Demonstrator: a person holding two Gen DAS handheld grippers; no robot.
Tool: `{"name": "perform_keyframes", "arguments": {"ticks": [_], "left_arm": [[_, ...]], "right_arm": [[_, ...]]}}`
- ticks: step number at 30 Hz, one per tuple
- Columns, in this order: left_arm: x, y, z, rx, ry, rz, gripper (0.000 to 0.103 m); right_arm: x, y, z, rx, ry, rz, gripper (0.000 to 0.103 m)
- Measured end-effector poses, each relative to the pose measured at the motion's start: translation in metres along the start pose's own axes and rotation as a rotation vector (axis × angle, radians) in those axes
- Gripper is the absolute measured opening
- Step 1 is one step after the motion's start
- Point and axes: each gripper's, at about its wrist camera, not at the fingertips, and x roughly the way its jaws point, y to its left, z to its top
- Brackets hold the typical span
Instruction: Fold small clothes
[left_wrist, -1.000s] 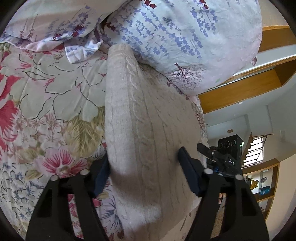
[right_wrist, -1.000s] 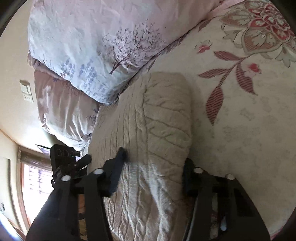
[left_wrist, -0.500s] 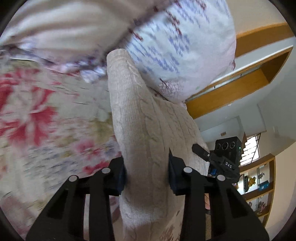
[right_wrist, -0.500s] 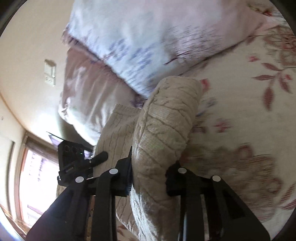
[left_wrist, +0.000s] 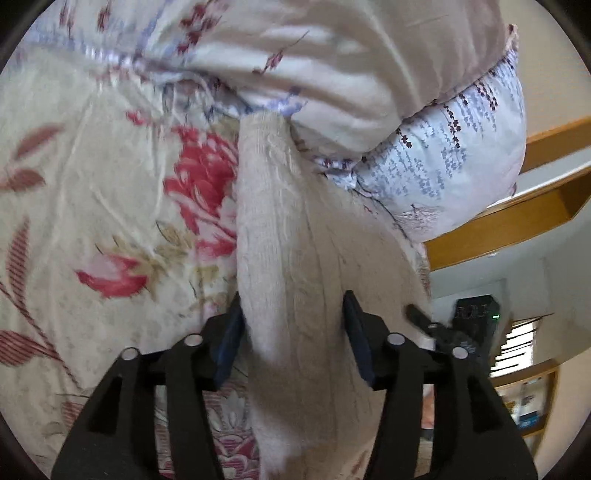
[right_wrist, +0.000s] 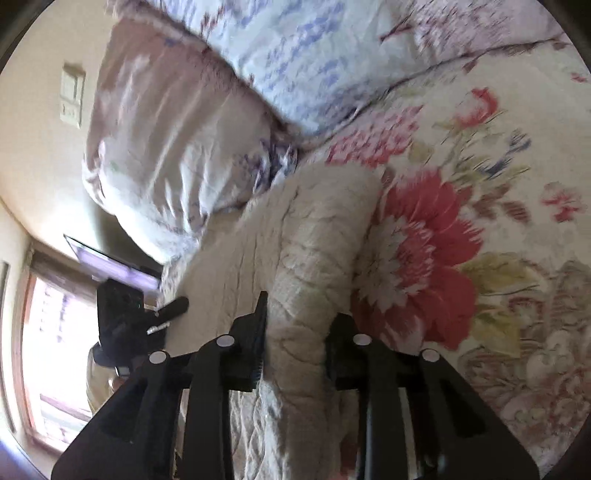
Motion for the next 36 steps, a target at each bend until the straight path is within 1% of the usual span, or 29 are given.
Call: {"name": "perform_keyframes", "arguments": {"ticks": [3, 4, 5, 6, 8, 9, 11, 12, 13, 15, 17, 18, 22, 23, 24, 25, 27, 28, 29, 30, 33, 35, 36], "left_arm": [[0.001, 0.000, 0.005, 0.022, -0.007, 0.032, 0.058], [0.000, 0.002, 0.005, 0.028, -0.009, 0.042, 0.060], [0.001, -0.001, 0.004, 0.041, -0.016, 0.061, 0.060], [0.004, -0.003, 0.003, 0.065, -0.031, 0.081, 0.061], [0.006, -0.010, 0.001, 0.093, -0.047, 0.113, 0.063], [0.005, -0.014, -0.001, 0.101, -0.051, 0.136, 0.063], [-0.007, -0.019, -0.007, 0.128, -0.069, 0.139, 0.062], [-0.018, -0.023, -0.015, 0.155, -0.090, 0.152, 0.063], [-0.022, -0.027, -0.019, 0.170, -0.100, 0.157, 0.066], [-0.039, -0.035, -0.037, 0.214, -0.134, 0.181, 0.071], [-0.048, -0.044, -0.052, 0.247, -0.146, 0.210, 0.073], [-0.051, -0.050, -0.063, 0.264, -0.149, 0.221, 0.073], [-0.052, -0.057, -0.088, 0.309, -0.125, 0.251, 0.073], [-0.050, -0.058, -0.092, 0.320, -0.117, 0.265, 0.073], [-0.048, -0.058, -0.096, 0.338, -0.113, 0.296, 0.073], [-0.046, -0.058, -0.098, 0.352, -0.116, 0.324, 0.073], [-0.041, -0.055, -0.098, 0.373, -0.121, 0.388, 0.074], [-0.039, -0.054, -0.098, 0.377, -0.119, 0.394, 0.074], [-0.037, -0.053, -0.098, 0.380, -0.119, 0.405, 0.074], [-0.035, -0.053, -0.099, 0.391, -0.122, 0.426, 0.074], [-0.035, -0.058, -0.105, 0.428, -0.143, 0.460, 0.074], [-0.041, -0.060, -0.108, 0.432, -0.162, 0.451, 0.076], [-0.045, -0.061, -0.112, 0.434, -0.178, 0.451, 0.079]], "right_arm": [[-0.010, -0.004, 0.003, 0.003, -0.044, -0.015, 0.030], [-0.011, -0.004, 0.003, -0.009, -0.063, -0.030, 0.022], [-0.011, -0.002, 0.003, -0.027, -0.083, -0.069, 0.020], [-0.006, 0.000, 0.003, -0.049, -0.094, -0.142, 0.017], [0.007, 0.005, 0.002, -0.070, -0.085, -0.200, 0.017], [0.006, 0.008, 0.002, -0.087, -0.088, -0.219, 0.018], [-0.005, 0.020, -0.003, -0.140, -0.116, -0.264, 0.021], [-0.012, 0.027, -0.008, -0.175, -0.140, -0.282, 0.026], [-0.024, 0.038, -0.019, -0.238, -0.177, -0.302, 0.033], [-0.037, 0.049, -0.033, -0.303, -0.208, -0.278, 0.043], [-0.049, 0.059, -0.055, -0.369, -0.204, -0.219, 0.043], [-0.050, 0.061, -0.061, -0.385, -0.199, -0.214, 0.043], [-0.042, 0.072, -0.092, -0.481, -0.146, -0.247, 0.043], [-0.038, 0.073, -0.096, -0.500, -0.134, -0.263, 0.043], [-0.034, 0.075, -0.100, -0.521, -0.123, -0.285, 0.043], [-0.029, 0.076, -0.103, -0.545, -0.115, -0.328, 0.043], [-0.017, 0.071, -0.104, -0.559, -0.102, -0.450, 0.043], [-0.010, 0.064, -0.103, -0.541, -0.079, -0.516, 0.043], [-0.005, 0.058, -0.101, -0.518, -0.068, -0.525, 0.043], [-0.005, 0.055, -0.099, -0.492, -0.080, -0.515, 0.043], [-0.008, 0.060, -0.103, -0.508, -0.111, -0.543, 0.044], [-0.014, 0.067, -0.111, -0.528, -0.148, -0.550, 0.053], [-0.019, 0.070, -0.115, -0.534, -0.175, -0.557, 0.068]]}}
